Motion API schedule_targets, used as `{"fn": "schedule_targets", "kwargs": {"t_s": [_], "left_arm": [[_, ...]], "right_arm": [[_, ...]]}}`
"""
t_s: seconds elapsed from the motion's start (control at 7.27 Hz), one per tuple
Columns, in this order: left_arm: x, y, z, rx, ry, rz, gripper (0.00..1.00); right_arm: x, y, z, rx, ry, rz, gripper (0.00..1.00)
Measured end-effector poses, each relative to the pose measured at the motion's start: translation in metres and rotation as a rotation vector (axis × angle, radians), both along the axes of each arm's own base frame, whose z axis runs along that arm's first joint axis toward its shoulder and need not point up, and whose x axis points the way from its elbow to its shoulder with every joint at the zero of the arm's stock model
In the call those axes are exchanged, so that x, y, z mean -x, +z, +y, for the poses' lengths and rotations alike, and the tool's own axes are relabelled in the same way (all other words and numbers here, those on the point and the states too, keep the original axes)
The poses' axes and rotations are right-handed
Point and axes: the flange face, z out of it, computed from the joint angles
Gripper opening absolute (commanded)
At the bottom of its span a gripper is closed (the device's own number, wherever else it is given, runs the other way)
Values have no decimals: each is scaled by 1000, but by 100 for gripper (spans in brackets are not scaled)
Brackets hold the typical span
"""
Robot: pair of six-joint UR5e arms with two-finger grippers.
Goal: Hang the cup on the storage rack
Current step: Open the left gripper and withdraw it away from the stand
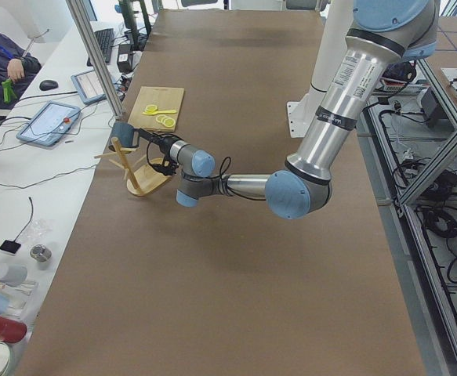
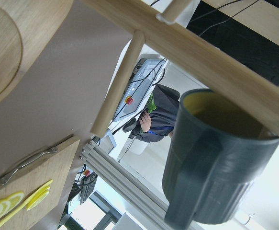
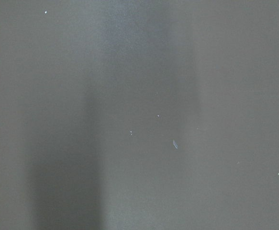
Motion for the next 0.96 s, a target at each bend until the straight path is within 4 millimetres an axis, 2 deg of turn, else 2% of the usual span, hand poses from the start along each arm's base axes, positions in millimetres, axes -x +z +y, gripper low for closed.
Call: {"fn": "schedule_targets", "kwargs": {"t_s": [0.41,0.55,0.96], "left_arm": [[19,-8,28,-71,8,44,99],[26,-13,43,-117,25,29,99],[50,-24,93,-457,20,-287,99]], "right_arm": [[0,1,1,1,-1,0,100],[0,1,1,1,-1,0,100],[0,0,1,-1,-1,0,100]]}}
